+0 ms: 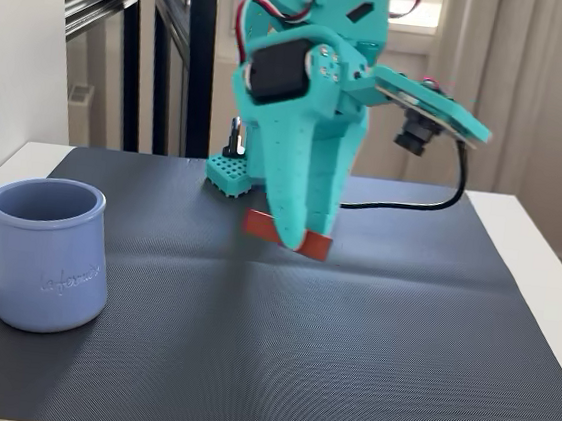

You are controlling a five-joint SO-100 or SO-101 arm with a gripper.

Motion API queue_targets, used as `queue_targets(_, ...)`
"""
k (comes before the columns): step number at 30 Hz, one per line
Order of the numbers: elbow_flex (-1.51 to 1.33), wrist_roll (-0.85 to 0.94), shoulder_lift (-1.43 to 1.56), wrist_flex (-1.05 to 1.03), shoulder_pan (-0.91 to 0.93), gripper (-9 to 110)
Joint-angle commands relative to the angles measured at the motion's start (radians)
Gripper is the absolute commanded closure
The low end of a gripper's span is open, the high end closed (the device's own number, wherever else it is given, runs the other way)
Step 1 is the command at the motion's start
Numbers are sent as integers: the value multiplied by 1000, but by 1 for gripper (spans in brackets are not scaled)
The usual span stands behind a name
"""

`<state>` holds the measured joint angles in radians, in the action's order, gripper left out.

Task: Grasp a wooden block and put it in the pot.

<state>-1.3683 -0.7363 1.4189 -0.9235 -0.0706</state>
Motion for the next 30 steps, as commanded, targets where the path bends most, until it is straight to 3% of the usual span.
queue_targets(1,-57,32,127,-2,124,97)
queue_targets(11,-229,164,276,-2,377,97)
queue_targets(30,-336,284,313,-23,488,97)
